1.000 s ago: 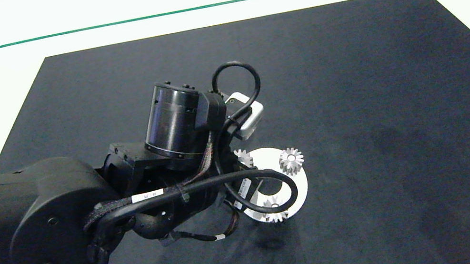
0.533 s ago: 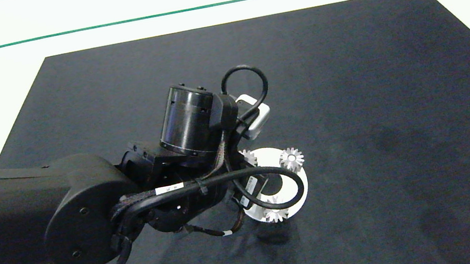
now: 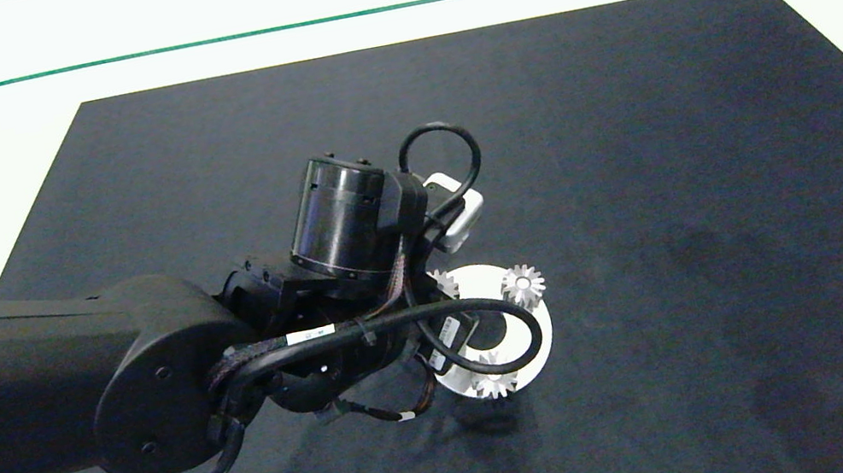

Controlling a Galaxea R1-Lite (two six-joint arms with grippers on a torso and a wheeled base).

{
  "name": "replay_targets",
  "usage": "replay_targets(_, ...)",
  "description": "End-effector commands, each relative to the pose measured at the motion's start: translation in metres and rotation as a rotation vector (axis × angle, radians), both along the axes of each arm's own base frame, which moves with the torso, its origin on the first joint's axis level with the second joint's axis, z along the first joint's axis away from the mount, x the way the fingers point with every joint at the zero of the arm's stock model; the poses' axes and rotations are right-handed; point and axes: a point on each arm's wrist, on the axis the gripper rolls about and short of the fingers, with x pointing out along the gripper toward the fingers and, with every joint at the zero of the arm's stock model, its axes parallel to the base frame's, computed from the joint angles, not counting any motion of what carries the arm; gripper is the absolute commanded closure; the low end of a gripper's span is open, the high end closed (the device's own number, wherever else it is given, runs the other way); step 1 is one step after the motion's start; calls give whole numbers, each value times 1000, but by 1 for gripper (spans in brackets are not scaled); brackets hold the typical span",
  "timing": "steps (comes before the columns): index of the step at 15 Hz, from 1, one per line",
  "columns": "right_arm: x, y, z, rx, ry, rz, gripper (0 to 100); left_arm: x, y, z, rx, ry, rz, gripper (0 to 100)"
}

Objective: Install three planetary gears onto the carrier pins

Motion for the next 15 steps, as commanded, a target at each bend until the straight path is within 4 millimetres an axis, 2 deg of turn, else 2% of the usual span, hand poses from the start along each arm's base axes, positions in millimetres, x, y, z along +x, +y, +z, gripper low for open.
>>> replay_targets(1, 1, 0, 0, -5, 3, -1, 0, 0, 0, -1, 4, 0, 1, 100)
replay_targets(15, 0, 0, -1, -5, 5, -1, 0, 5, 4, -5, 23, 5, 12, 100)
